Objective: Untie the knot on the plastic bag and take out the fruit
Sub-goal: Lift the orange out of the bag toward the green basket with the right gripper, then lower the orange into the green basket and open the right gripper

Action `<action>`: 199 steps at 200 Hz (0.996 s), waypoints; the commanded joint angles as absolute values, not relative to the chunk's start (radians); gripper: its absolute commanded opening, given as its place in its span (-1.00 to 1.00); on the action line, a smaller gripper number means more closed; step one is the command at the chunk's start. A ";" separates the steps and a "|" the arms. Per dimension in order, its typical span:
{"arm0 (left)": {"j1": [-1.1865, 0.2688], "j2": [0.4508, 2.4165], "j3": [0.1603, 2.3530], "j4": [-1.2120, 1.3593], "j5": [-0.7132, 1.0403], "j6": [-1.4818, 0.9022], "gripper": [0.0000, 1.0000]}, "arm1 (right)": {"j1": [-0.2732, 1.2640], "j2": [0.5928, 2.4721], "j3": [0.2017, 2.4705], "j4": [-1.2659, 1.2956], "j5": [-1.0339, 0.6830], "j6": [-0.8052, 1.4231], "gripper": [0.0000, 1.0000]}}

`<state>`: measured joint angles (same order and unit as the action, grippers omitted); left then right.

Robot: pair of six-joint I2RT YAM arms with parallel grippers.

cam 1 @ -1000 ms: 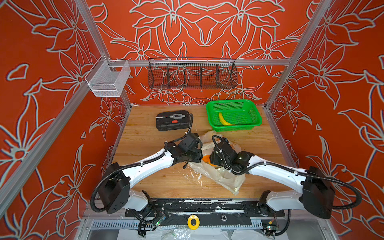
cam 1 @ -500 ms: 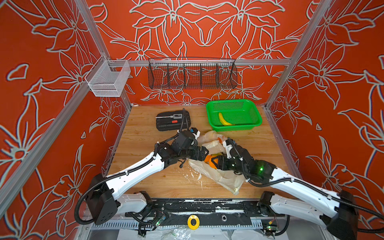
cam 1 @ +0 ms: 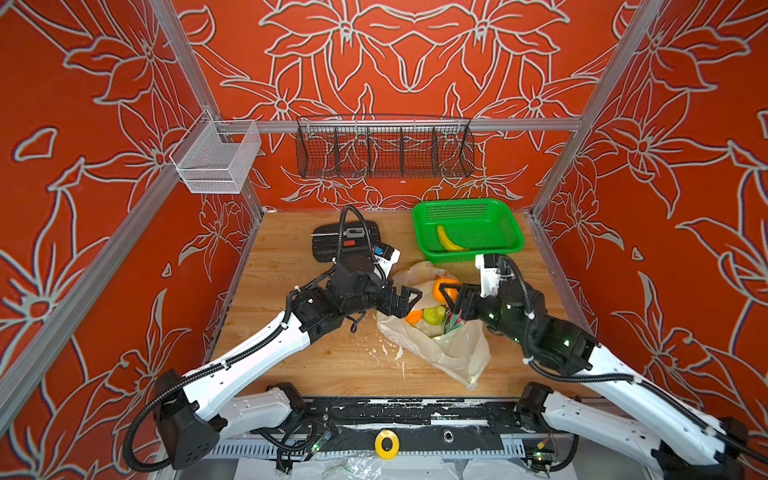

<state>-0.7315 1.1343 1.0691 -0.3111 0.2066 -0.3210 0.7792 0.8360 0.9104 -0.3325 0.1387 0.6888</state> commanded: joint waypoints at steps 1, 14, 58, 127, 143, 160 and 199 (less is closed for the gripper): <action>-0.710 1.113 1.139 -0.333 0.245 -0.244 0.95 | 0.693 0.907 1.011 -0.331 0.136 0.669 0.24; -0.696 1.114 1.170 -0.362 0.261 -0.221 0.95 | 0.620 0.964 1.066 -0.332 0.075 0.683 0.23; -0.644 1.125 1.225 -0.426 0.278 -0.120 0.95 | 0.424 1.204 1.223 -0.311 -0.094 0.697 0.23; -0.541 1.136 1.193 -0.417 0.363 -0.114 0.96 | 0.235 1.630 1.416 -0.217 -0.300 0.724 0.20; -0.534 1.148 1.206 -0.459 0.331 -0.094 0.95 | 0.211 1.746 1.495 -0.235 -0.314 0.710 0.19; -0.534 1.150 1.203 -0.479 0.320 -0.084 0.95 | 0.192 1.867 1.606 -0.298 -0.316 0.698 0.17; -0.534 1.145 1.199 -0.477 0.326 -0.083 0.96 | 0.154 2.075 1.769 -0.383 -0.282 0.696 0.16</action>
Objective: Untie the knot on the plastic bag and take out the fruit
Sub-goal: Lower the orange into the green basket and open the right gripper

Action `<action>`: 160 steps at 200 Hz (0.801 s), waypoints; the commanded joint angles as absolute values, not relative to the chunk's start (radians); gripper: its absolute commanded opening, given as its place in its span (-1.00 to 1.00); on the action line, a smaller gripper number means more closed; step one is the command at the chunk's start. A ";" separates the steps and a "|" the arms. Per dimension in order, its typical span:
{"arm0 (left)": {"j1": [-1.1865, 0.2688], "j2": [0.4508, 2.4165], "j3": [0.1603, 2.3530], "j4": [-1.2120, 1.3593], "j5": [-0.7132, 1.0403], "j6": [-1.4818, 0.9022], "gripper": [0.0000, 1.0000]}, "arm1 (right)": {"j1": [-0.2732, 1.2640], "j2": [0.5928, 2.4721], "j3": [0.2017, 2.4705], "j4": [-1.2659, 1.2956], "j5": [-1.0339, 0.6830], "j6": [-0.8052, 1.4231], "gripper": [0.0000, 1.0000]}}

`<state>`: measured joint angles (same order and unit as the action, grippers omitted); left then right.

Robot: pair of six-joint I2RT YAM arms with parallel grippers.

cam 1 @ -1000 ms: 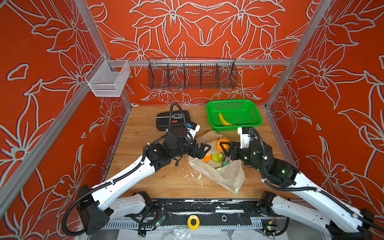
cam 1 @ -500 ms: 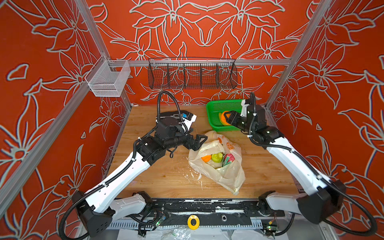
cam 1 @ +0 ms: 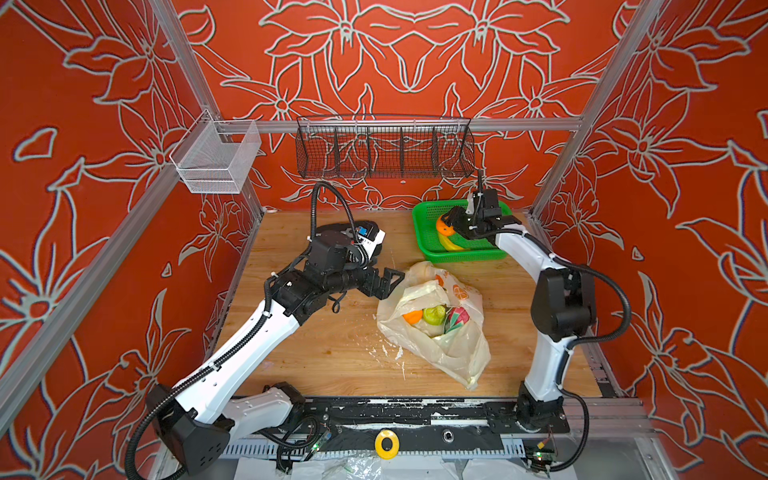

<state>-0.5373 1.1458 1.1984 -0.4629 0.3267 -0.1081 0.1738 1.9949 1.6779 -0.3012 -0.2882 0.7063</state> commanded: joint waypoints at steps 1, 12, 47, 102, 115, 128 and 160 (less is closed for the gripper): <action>-0.534 1.145 1.198 -0.478 0.327 -0.083 0.96 | 0.152 2.080 1.776 -0.388 -0.281 0.696 0.16; -0.534 1.143 1.197 -0.480 0.322 -0.081 0.95 | 0.139 2.130 1.823 -0.429 -0.269 0.698 0.17; -0.534 1.148 1.187 -0.460 0.372 -0.084 0.96 | 0.102 2.266 1.924 -0.492 -0.296 0.699 0.18; -0.534 1.151 1.170 -0.429 0.421 -0.088 0.96 | 0.076 2.353 1.971 -0.530 -0.328 0.734 0.28; -0.534 1.156 1.170 -0.432 0.419 -0.087 0.96 | 0.074 2.351 1.975 -0.533 -0.328 0.744 0.35; -0.534 1.164 1.169 -0.431 0.420 -0.090 0.96 | 0.072 2.341 1.979 -0.535 -0.322 0.748 0.41; -0.534 1.193 1.169 -0.423 0.443 -0.107 0.96 | 0.064 2.310 2.009 -0.567 -0.289 0.750 0.56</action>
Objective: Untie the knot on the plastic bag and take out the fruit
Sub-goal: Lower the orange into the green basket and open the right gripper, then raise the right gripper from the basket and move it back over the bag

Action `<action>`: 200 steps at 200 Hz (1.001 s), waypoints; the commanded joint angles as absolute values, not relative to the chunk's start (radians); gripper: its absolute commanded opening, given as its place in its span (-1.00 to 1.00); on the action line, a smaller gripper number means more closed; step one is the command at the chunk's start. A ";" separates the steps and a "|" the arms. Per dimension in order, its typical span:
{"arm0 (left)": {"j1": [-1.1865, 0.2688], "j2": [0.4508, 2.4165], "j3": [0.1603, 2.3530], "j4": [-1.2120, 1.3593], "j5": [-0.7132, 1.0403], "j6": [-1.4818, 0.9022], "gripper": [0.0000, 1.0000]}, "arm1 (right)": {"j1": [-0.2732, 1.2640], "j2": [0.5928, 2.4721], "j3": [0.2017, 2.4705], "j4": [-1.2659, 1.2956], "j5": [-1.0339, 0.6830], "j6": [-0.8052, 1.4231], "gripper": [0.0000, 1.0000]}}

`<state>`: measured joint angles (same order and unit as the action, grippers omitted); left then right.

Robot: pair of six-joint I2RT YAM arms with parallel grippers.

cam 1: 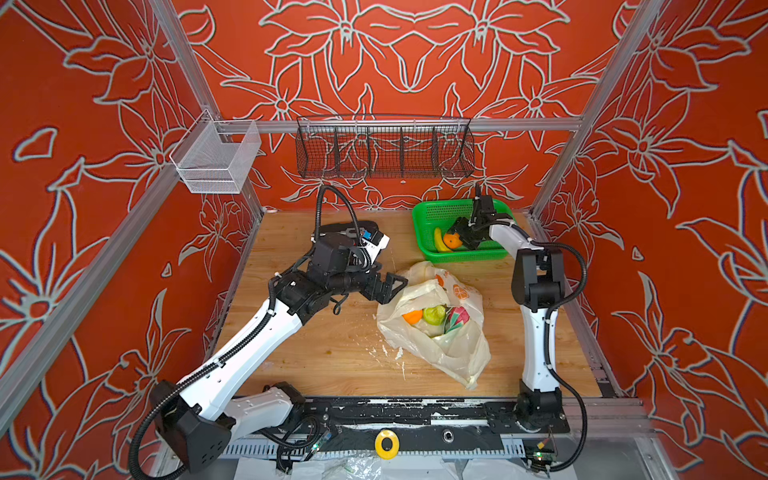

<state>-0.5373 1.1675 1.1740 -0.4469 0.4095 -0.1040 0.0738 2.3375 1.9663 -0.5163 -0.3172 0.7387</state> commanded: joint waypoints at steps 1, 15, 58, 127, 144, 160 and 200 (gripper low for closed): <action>-0.534 1.193 1.169 -0.423 0.444 -0.107 0.96 | 0.064 2.309 2.009 -0.568 -0.289 0.750 0.57; -0.534 1.206 1.172 -0.428 0.447 -0.109 0.96 | 0.060 2.291 2.019 -0.580 -0.287 0.745 0.64; -0.534 1.221 1.169 -0.425 0.451 -0.107 0.96 | 0.057 2.180 1.992 -0.605 -0.250 0.709 0.79; -0.534 1.326 1.197 -0.454 0.496 -0.093 0.97 | 0.102 1.749 1.680 -0.478 -0.239 0.643 0.78; -0.536 1.356 1.204 -0.460 0.503 -0.096 0.95 | 0.132 1.629 1.594 -0.474 -0.235 0.609 0.77; -0.537 1.380 1.203 -0.460 0.493 -0.098 0.94 | 0.169 1.524 1.536 -0.498 -0.246 0.590 0.76; -0.545 1.456 1.224 -0.492 0.492 -0.089 0.94 | 0.342 1.306 1.406 -0.552 -0.226 0.507 0.73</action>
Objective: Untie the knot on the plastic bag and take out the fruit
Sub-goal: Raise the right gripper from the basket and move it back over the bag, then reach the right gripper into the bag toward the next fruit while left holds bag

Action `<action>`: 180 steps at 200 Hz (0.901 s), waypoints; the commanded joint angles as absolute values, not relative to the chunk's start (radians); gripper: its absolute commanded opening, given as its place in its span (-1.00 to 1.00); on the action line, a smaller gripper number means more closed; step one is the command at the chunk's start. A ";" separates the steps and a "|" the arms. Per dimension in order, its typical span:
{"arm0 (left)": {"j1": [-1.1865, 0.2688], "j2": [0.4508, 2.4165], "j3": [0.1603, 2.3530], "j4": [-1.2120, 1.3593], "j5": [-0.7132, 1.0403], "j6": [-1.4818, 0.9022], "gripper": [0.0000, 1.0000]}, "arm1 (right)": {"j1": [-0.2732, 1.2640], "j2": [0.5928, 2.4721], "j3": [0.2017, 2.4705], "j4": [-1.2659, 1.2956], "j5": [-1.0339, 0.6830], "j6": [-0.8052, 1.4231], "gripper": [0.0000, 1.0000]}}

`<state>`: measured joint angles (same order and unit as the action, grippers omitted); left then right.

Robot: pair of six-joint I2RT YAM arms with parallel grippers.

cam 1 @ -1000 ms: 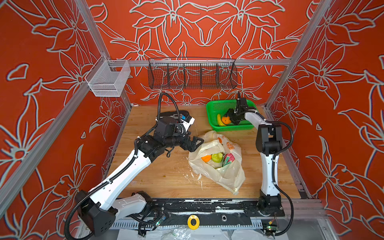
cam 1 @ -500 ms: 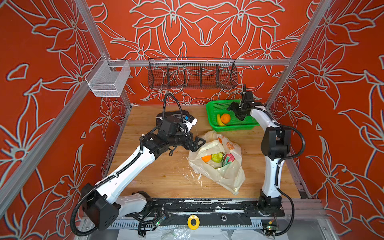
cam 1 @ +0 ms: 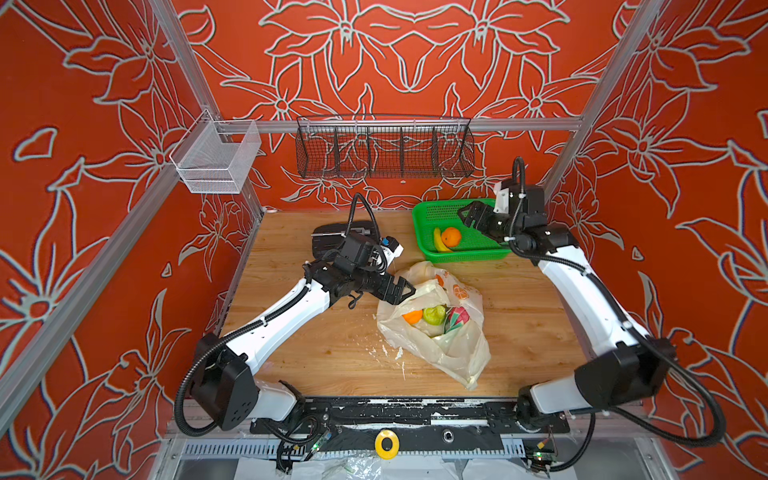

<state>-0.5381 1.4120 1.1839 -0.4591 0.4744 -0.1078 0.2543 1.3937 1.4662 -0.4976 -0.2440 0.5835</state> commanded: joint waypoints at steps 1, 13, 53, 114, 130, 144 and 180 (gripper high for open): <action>-0.546 1.458 1.226 -0.493 0.492 -0.089 0.95 | 0.346 1.301 1.405 -0.554 -0.226 0.505 0.72; -0.556 1.489 1.241 -0.513 0.489 -0.081 0.92 | 0.390 1.253 1.374 -0.576 -0.220 0.504 0.69; -0.586 1.533 1.243 -0.499 0.505 -0.069 0.76 | 0.546 1.106 1.261 -0.629 -0.124 0.479 0.60; -0.602 1.598 1.276 -0.521 0.528 -0.066 0.26 | 0.686 0.941 1.093 -0.737 -0.047 0.508 0.49; -0.601 1.610 1.284 -0.528 0.527 -0.067 0.01 | 0.712 0.910 1.065 -0.772 -0.036 0.502 0.47; -0.601 1.613 1.293 -0.539 0.504 -0.063 -0.25 | 0.737 0.905 1.041 -0.795 -0.026 0.507 0.44; -0.600 1.600 1.296 -0.529 0.481 -0.078 -0.74 | 0.847 0.980 0.985 -0.764 -0.002 0.522 0.35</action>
<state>-0.5968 1.6032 1.2755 -0.5194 0.4892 -0.0753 0.7799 0.9276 1.0225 -0.7593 -0.0498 0.5072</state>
